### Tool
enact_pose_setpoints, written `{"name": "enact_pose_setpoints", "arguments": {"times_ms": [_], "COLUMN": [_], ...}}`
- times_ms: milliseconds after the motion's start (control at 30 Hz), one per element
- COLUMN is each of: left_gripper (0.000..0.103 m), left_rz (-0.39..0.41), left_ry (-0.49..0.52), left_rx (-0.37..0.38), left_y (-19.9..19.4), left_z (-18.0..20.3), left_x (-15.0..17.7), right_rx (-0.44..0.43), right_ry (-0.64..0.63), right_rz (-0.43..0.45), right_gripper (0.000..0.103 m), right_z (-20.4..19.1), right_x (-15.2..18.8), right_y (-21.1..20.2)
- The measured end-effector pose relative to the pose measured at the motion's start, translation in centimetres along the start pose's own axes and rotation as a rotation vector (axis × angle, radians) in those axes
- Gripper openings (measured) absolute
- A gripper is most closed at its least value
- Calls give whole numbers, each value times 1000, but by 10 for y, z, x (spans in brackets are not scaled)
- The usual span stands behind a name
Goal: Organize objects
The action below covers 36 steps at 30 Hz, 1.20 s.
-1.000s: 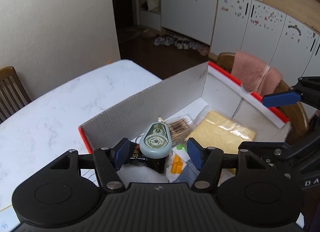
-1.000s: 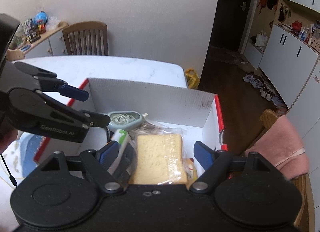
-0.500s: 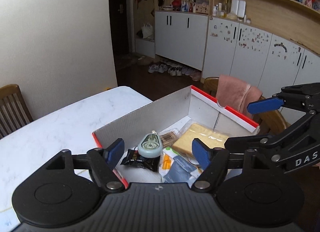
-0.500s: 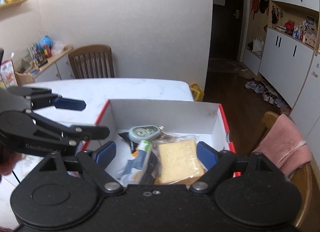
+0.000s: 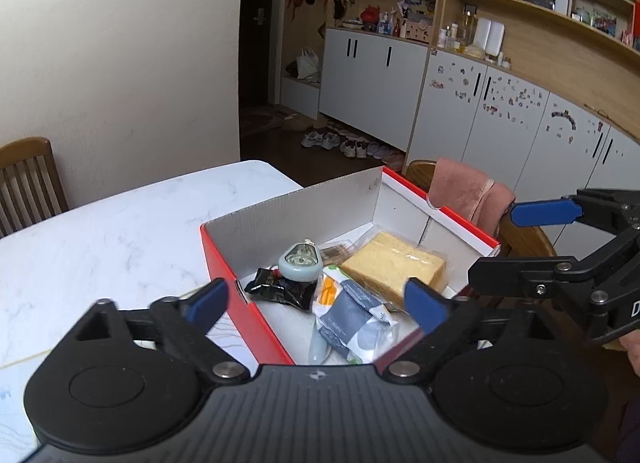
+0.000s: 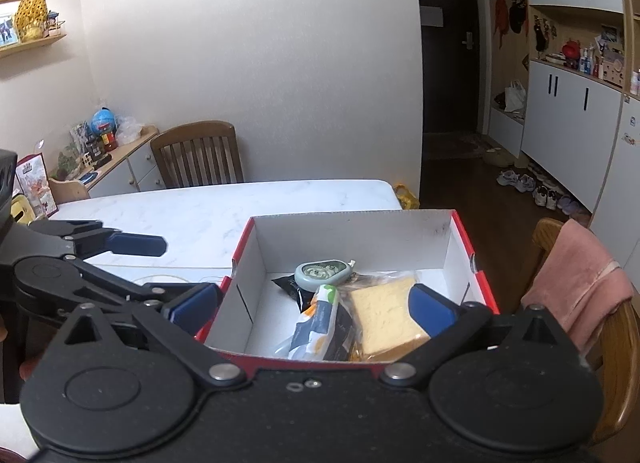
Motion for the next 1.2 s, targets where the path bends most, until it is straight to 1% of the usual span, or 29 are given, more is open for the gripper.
{"name": "enact_pose_setpoints", "arguments": {"times_ms": [33, 300, 433, 533, 767, 967, 1200], "left_gripper": [101, 102, 102, 102, 102, 102, 102], "left_rz": [3, 7, 28, 27, 40, 35, 48], "left_ry": [-3, -15, -18, -21, 4, 13, 3], "left_rx": [-2, 1, 8, 5, -7, -11, -20], "left_y": [-2, -11, -17, -19, -22, -22, -25], "left_z": [0, 0, 1, 2, 9, 13, 11], "left_x": [2, 13, 18, 19, 25, 29, 30], "right_rx": [3, 12, 24, 24, 32, 31, 32], "right_ry": [2, 30, 27, 38, 43, 53, 62], "right_rz": [1, 8, 16, 17, 19, 16, 5], "right_gripper": [103, 102, 103, 103, 103, 102, 102], "right_z": [-1, -5, -8, -6, -6, -6, -6], "right_x": [2, 12, 18, 21, 25, 27, 29], "right_y": [-1, -9, -14, -18, -21, -23, -24]}}
Point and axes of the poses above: each gripper's, at about its wrist camera, not at the fingertips, and y roughly the way its jaws point, z to its right, x to its underside, the point moved 1 cm from there along y, roughly the way its jaws point, and after that the axes turned 12 degrees about -x, right-handed, at the moved point
